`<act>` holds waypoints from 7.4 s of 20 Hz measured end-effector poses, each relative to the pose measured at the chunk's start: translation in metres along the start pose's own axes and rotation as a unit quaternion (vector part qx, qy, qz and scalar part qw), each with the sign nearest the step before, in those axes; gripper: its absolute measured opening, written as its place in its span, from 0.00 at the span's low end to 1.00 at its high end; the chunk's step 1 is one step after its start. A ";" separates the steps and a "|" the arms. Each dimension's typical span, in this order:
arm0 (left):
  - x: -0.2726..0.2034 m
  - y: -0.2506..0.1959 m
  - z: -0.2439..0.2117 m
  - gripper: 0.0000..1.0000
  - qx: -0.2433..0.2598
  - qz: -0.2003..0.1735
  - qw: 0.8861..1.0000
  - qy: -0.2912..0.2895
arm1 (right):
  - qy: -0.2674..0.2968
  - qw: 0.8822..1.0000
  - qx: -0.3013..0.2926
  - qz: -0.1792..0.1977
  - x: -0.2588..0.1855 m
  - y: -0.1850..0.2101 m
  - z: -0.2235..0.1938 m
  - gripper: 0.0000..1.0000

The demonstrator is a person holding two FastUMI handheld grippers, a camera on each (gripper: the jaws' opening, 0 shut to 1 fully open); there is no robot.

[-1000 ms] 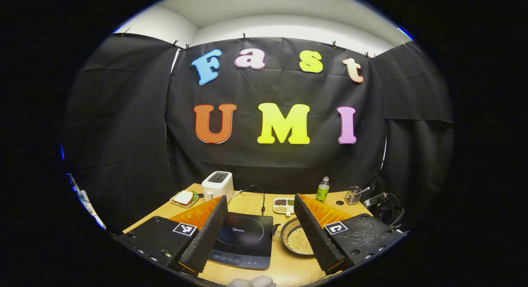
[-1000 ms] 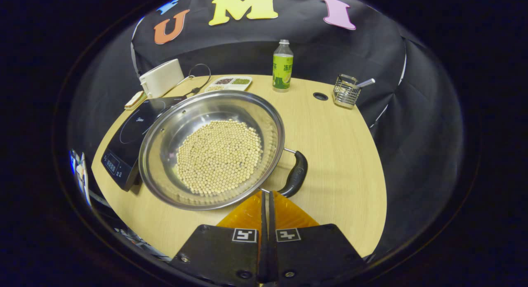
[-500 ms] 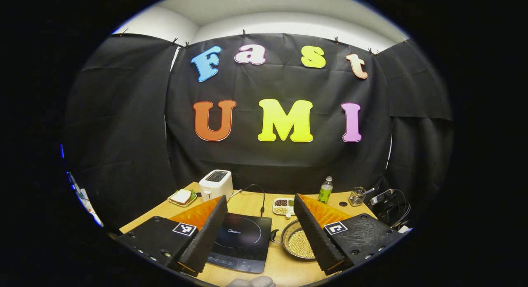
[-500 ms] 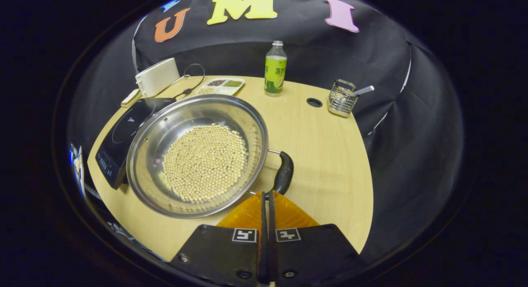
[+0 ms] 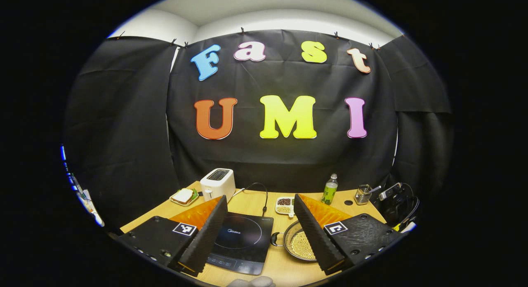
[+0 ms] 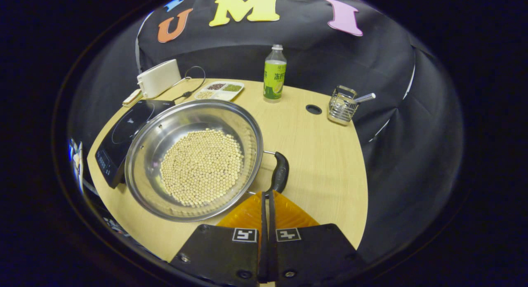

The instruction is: First push the handle of the pot to place it horizontally, then grasp the pot with both hands and set it on the induction cooktop.

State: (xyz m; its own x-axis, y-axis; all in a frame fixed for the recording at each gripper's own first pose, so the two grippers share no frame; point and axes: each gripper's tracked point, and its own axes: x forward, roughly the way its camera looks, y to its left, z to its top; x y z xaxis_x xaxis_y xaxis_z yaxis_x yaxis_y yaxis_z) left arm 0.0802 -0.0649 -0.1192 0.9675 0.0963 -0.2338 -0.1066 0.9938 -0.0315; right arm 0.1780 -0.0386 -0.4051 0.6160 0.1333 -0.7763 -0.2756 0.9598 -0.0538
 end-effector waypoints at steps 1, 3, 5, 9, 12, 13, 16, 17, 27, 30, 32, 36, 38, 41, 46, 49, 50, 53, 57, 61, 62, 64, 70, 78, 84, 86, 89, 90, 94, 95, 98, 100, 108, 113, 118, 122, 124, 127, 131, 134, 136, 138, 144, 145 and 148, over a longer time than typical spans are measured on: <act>0.002 -0.001 -0.008 0.96 0.000 -0.002 1.000 0.009 | -0.006 1.000 0.000 -0.004 -0.004 -0.001 0.000 0.04; 0.008 -0.003 -0.021 0.96 0.004 -0.008 1.000 0.019 | -0.013 1.000 0.005 0.002 -0.013 0.001 0.001 0.05; 0.018 -0.007 -0.035 0.97 0.010 -0.017 0.999 0.028 | -0.018 1.000 0.018 0.015 -0.020 0.004 -0.002 0.12; 0.036 -0.016 -0.075 0.96 0.028 -0.035 0.997 0.059 | -0.023 0.998 0.047 0.028 -0.022 0.004 -0.001 0.67; 0.057 -0.026 -0.114 0.96 0.020 -0.048 0.994 0.101 | -0.025 0.998 0.056 0.028 -0.014 0.001 0.004 0.81; 0.064 -0.029 -0.128 0.96 0.015 -0.048 0.992 0.118 | -0.028 0.997 0.062 0.032 -0.012 0.002 0.007 0.81; 0.089 -0.037 -0.163 0.96 0.019 -0.055 0.986 0.154 | -0.031 0.996 0.068 0.042 -0.003 0.005 0.015 0.82; 0.097 -0.040 -0.176 0.97 0.020 -0.057 0.984 0.166 | -0.029 0.996 0.067 0.044 0.001 0.004 0.017 0.81; 0.154 -0.063 -0.258 0.97 0.027 -0.063 0.964 0.257 | 0.005 0.996 0.056 0.062 0.051 -0.001 0.029 0.80; 0.162 -0.069 -0.273 0.97 0.027 -0.068 0.958 0.277 | 0.021 0.996 0.052 0.067 0.067 0.001 0.026 0.80; 0.167 -0.070 -0.279 0.98 0.030 -0.065 0.956 0.284 | 0.031 0.996 0.048 0.073 0.073 0.004 0.025 0.80; 0.172 -0.068 -0.283 0.92 0.035 -0.056 0.955 0.289 | 0.054 0.994 0.049 0.076 0.081 0.007 0.019 0.80; 0.173 -0.062 -0.284 0.85 0.038 -0.043 0.954 0.295 | 0.065 0.994 0.054 0.064 0.082 0.006 0.019 0.76; 0.177 -0.059 -0.285 0.70 0.037 -0.036 0.951 0.304 | 0.085 0.994 0.061 0.044 0.083 0.005 0.017 0.71; 0.177 -0.060 -0.285 0.65 0.043 -0.034 0.947 0.316 | 0.090 0.993 0.073 0.036 0.084 0.004 0.021 0.64; 0.173 -0.061 -0.284 0.61 0.045 -0.037 0.944 0.324 | 0.086 0.992 0.085 0.031 0.080 0.003 0.019 0.58; 0.171 -0.061 -0.286 0.59 0.045 -0.039 0.943 0.329 | 0.084 0.992 0.089 0.029 0.075 0.003 0.019 0.58; 0.164 -0.060 -0.271 0.58 0.044 -0.051 0.947 0.315 | 0.069 0.994 0.088 0.021 0.057 0.004 0.025 0.58; 0.154 -0.044 -0.254 0.58 0.045 -0.055 0.950 0.305 | 0.058 0.994 0.093 0.019 0.037 0.017 0.031 0.58; 0.148 -0.023 -0.240 0.58 0.042 -0.057 0.952 0.299 | 0.049 0.995 0.089 0.017 0.020 0.038 0.041 0.58; 0.147 -0.017 -0.237 0.58 0.040 -0.056 0.952 0.298 | 0.047 0.995 0.087 0.017 0.018 0.044 0.043 0.58; 0.146 -0.003 -0.231 0.58 0.040 -0.054 0.954 0.294 | 0.044 0.995 0.086 0.017 0.013 0.057 0.050 0.58; 0.146 0.047 -0.214 0.58 0.035 -0.047 0.956 0.287 | 0.035 0.996 0.079 0.022 0.005 0.104 0.070 0.58; 0.152 0.122 -0.209 0.58 0.032 -0.030 0.956 0.289 | 0.037 0.996 0.070 0.034 0.011 0.178 0.088 0.58; 0.162 0.174 -0.209 0.58 0.035 -0.020 0.955 0.295 | 0.044 0.996 0.071 0.044 0.023 0.230 0.098 0.58; 0.166 0.186 -0.209 0.58 0.037 -0.016 0.954 0.296 | 0.047 0.995 0.072 0.047 0.027 0.244 0.101 0.58; 0.172 0.207 -0.213 0.58 0.036 -0.012 0.953 0.300 | 0.051 0.995 0.072 0.048 0.035 0.264 0.108 0.58; 0.173 0.213 -0.213 0.58 0.036 -0.010 0.953 0.302 | 0.054 0.995 0.072 0.049 0.037 0.270 0.108 0.58; 0.183 0.231 -0.217 0.58 0.039 -0.005 0.952 0.305 | 0.060 0.994 0.075 0.049 0.048 0.292 0.113 0.58; 0.186 0.237 -0.219 0.58 0.037 -0.004 0.951 0.306 | 0.061 0.994 0.075 0.048 0.050 0.296 0.114 0.58; 0.191 0.242 -0.224 0.58 0.034 -0.004 0.950 0.311 | 0.064 0.994 0.071 0.045 0.054 0.302 0.116 0.58; 0.195 0.243 -0.225 0.58 0.038 -0.005 0.950 0.310 | 0.066 0.994 0.072 0.044 0.058 0.303 0.116 0.58; 0.203 0.243 -0.233 0.58 0.053 -0.009 0.951 0.304 | 0.060 0.994 0.083 0.049 0.069 0.305 0.113 0.58; 0.204 0.243 -0.233 0.59 0.051 -0.009 0.954 0.295 | 0.041 0.995 0.082 0.046 0.069 0.304 0.114 0.59; 0.204 0.242 -0.233 0.70 0.059 -0.010 0.955 0.290 | 0.036 0.995 0.085 0.040 0.070 0.304 0.113 0.59; 0.205 0.242 -0.233 0.63 0.071 -0.003 0.956 0.286 | 0.031 0.994 0.091 0.042 0.069 0.303 0.114 0.60; 0.205 0.241 -0.236 0.66 0.086 -0.007 0.954 0.286 | 0.025 0.994 0.095 0.045 0.070 0.303 0.115 0.61; 0.200 0.232 -0.243 0.78 0.086 -0.030 0.954 0.284 | -0.019 0.997 0.066 0.033 0.066 0.296 0.125 0.75; 0.201 0.236 -0.222 0.96 0.108 -0.016 0.965 0.239 | -0.041 0.998 0.045 0.033 0.061 0.295 0.130 0.91; 0.202 0.236 -0.218 0.96 0.113 -0.013 0.966 0.231 | -0.047 0.996 0.053 0.046 0.058 0.300 0.129 0.89; 0.200 0.236 -0.212 0.97 0.111 -0.010 0.969 0.221 | -0.062 0.996 0.054 0.043 0.053 0.298 0.135 0.89; 0.195 0.235 -0.206 0.97 0.109 -0.010 0.971 0.214 | -0.079 0.995 0.045 0.040 0.045 0.296 0.142 0.89; 0.165 0.235 -0.145 0.97 0.086 0.018 0.986 0.144 | -0.142 0.988 0.035 0.055 -0.011 0.287 0.167 0.89; 0.156 0.231 -0.133 0.97 0.081 0.019 0.988 0.129 | -0.154 0.986 0.031 0.053 -0.025 0.282 0.171 0.89; 0.123 0.214 -0.090 0.97 0.076 0.011 0.994 0.082 | -0.198 0.979 0.023 0.041 -0.075 0.264 0.185 0.89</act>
State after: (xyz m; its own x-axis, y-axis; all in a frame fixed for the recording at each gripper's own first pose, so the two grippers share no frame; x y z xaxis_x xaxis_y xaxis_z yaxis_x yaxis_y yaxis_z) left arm 0.1558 0.1551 -0.2420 0.9136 0.1201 -0.3885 -0.0794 0.9897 0.1192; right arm 0.1958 0.2501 -0.2451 0.8335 0.2874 -0.4719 -0.3082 0.9507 0.0346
